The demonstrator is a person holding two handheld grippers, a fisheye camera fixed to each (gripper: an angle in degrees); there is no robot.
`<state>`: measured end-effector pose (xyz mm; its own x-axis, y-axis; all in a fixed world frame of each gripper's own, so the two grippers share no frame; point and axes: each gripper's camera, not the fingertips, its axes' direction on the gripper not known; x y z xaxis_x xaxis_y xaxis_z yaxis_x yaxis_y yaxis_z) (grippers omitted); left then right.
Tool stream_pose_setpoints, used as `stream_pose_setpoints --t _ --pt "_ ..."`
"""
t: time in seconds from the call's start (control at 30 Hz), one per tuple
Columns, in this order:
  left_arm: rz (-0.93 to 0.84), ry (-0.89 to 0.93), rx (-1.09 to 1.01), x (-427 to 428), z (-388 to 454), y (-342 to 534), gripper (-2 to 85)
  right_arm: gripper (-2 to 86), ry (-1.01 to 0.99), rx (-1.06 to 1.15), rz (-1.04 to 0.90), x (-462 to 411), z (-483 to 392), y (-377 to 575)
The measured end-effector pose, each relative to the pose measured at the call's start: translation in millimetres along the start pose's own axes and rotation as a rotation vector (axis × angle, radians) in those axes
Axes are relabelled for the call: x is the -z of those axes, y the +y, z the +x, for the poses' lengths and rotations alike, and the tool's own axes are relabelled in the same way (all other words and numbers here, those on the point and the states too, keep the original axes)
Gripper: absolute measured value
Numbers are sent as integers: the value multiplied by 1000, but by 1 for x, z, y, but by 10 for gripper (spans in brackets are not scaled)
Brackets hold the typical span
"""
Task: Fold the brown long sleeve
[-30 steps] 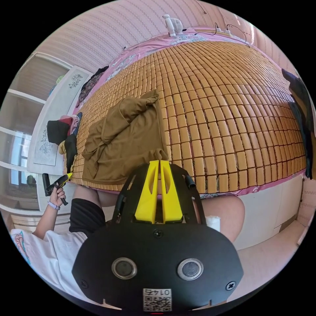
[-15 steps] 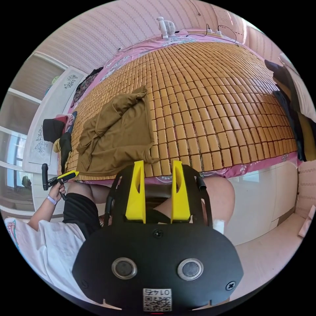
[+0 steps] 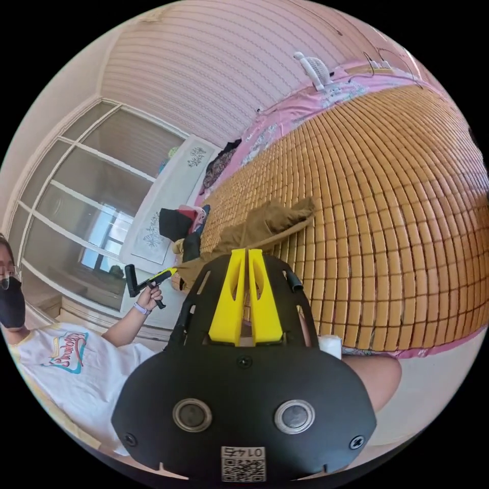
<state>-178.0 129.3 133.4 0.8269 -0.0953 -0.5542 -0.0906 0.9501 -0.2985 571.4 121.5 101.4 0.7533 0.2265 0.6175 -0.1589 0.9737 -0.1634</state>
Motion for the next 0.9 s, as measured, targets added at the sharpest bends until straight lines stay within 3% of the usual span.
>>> stream_pose_setpoints --t 0.17,0.37,0.43,0.5,0.6,0.67,0.9 --pt "361 87 -48 130 25 -57 -10 2 -30 256 262 93 -92 -65" --pt "783 143 -134 300 77 -64 -10 1 -159 595 521 220 -239 -101" --pt "856 134 -205 339 101 -52 -10 1 -201 752 721 268 -284 -73" --pt "915 108 -262 368 121 -35 -10 1 -148 816 798 291 -306 -52" --pt "974 147 -273 392 135 -6 -10 1 13 801 721 301 -321 -43" --pt "1003 170 -294 407 147 17 -10 1 -9 808 711 313 -323 -29" --pt "1270 123 -486 490 211 83 -10 0 -141 1031 966 412 -382 35"
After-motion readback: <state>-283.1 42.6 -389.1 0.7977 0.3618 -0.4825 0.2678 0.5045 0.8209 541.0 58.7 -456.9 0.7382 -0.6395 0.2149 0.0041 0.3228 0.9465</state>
